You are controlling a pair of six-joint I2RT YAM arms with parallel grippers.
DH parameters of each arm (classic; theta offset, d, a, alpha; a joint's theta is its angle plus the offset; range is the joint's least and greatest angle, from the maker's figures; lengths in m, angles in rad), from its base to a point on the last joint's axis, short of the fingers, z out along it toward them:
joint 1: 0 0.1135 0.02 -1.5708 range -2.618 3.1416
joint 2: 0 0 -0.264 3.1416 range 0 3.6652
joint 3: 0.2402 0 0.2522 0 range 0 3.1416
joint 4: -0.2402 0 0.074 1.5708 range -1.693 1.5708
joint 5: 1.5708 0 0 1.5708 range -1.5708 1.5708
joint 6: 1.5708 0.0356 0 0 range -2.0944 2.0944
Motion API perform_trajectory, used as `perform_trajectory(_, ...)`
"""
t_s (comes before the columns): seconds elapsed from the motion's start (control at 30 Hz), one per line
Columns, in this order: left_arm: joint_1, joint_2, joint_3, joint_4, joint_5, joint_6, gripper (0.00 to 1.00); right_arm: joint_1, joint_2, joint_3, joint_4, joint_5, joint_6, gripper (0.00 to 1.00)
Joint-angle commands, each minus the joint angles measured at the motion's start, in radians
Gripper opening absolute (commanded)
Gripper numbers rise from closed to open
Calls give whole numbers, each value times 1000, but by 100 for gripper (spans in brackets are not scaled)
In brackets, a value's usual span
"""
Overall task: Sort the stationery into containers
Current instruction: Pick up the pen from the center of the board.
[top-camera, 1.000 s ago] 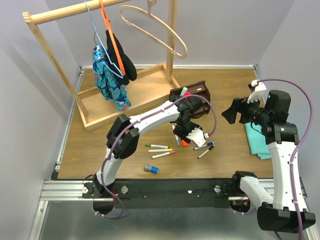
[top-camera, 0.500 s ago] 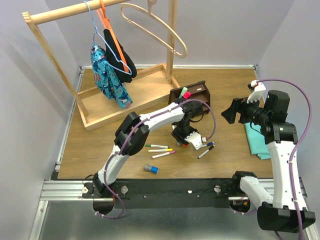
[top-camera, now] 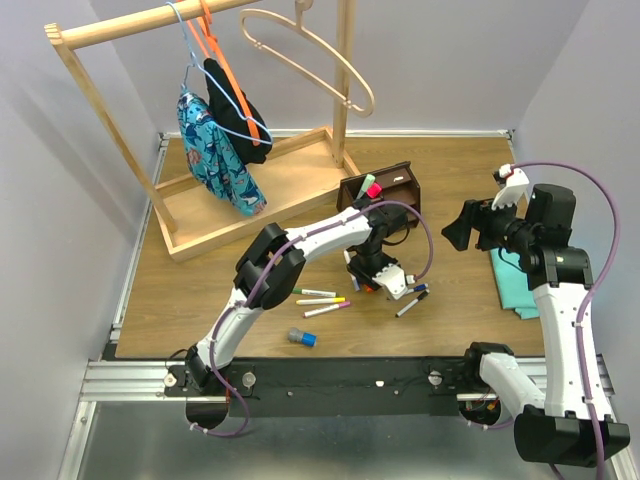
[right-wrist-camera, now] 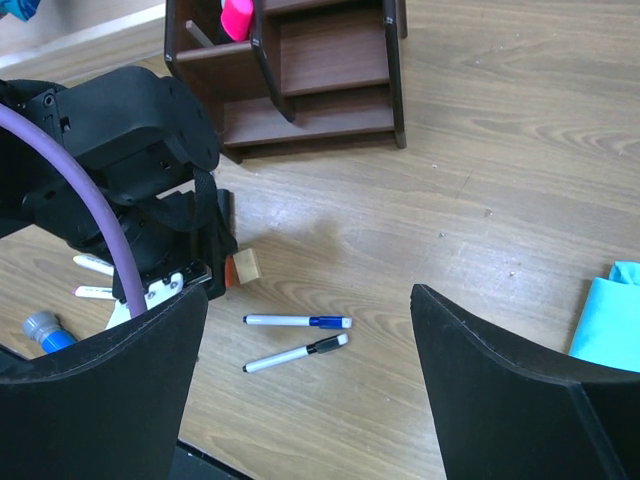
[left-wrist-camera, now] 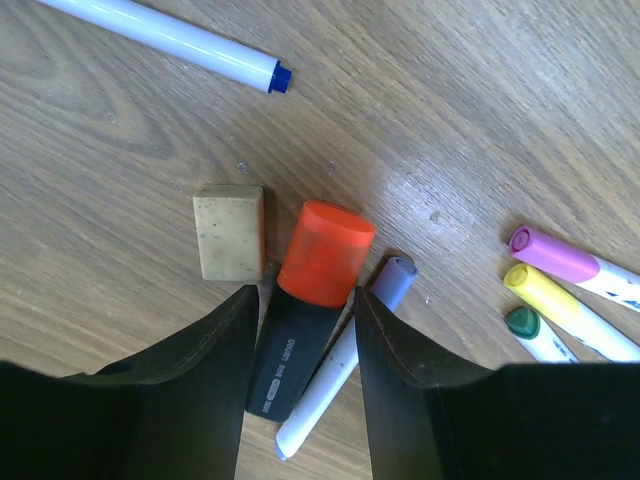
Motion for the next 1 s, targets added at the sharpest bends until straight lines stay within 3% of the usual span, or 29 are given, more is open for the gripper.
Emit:
perform_trajectory(0.0, 1, 32, 18, 11, -8, -3, 51, -8, -12, -16, -7, 14, -6, 90)
perform_trajectory(0.3, -10, 38, -11, 4, -5, -10, 44, -8, -21, -19, -10, 20, -11, 90)
perform_trajectory(0.47, -12, 38, -10, -15, 11, -35, 23, -8, -22, -17, -13, 24, -11, 90)
perform_trajectory(0.63, -10, -35, -5, -10, 42, -81, 15, -8, -16, 24, -13, 47, 4, 90)
perform_trajectory(0.97, 4, -238, 209, -3, 226, -354, 0, -8, 39, 102, 2, 49, -11, 89)
